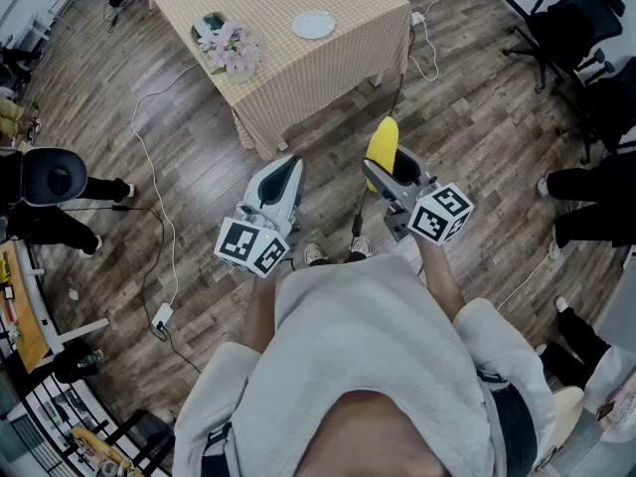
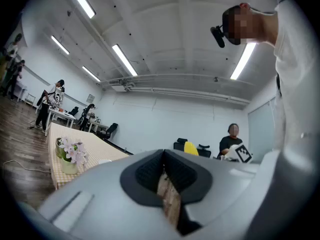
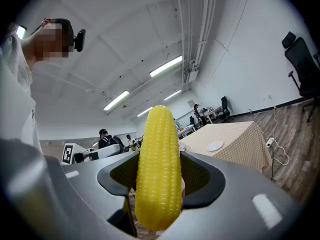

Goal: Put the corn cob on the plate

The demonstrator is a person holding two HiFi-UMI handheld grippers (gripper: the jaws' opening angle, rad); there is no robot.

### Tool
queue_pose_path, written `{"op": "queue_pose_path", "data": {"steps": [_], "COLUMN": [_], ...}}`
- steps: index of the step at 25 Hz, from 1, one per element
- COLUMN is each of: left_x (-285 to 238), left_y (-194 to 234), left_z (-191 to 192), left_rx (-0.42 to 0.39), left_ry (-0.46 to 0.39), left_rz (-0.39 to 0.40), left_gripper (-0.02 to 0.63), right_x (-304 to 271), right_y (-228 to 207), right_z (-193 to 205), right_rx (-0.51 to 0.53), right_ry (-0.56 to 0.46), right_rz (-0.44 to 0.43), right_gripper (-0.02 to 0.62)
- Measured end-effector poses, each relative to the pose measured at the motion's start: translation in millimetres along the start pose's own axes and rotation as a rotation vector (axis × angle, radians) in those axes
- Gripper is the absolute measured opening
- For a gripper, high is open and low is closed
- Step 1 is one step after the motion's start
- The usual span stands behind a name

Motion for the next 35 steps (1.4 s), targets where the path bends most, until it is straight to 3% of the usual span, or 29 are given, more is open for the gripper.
{"op": "queue_pose_path", "data": {"steps": [18,35], "left_x": [8,-24], "left_y": [-15,-58], "left_z": [8,21], "left_rx": [0.015,0.005], "left_ry": [0.001,0.005], "left_rz": [-0.005,-0.064], "left_gripper": [0.008,0.008], "right_x": [8,49], "right_y": [12,-29], "right_z": [8,3], "right_rx": [0.035,0.06], "right_ry": [0.029,0.027], "right_rz": [-0.007,-0.059], "right_gripper": [0.256,0.256]}}
Point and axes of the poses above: the fingertips, and each gripper's own axes: x backward along the fingers, y to its left, z out of its underside, the point moved 8 cm from there along x, backward along the fingers, and after that the axes turned 10 degrees about y, right-handed, at the moved point
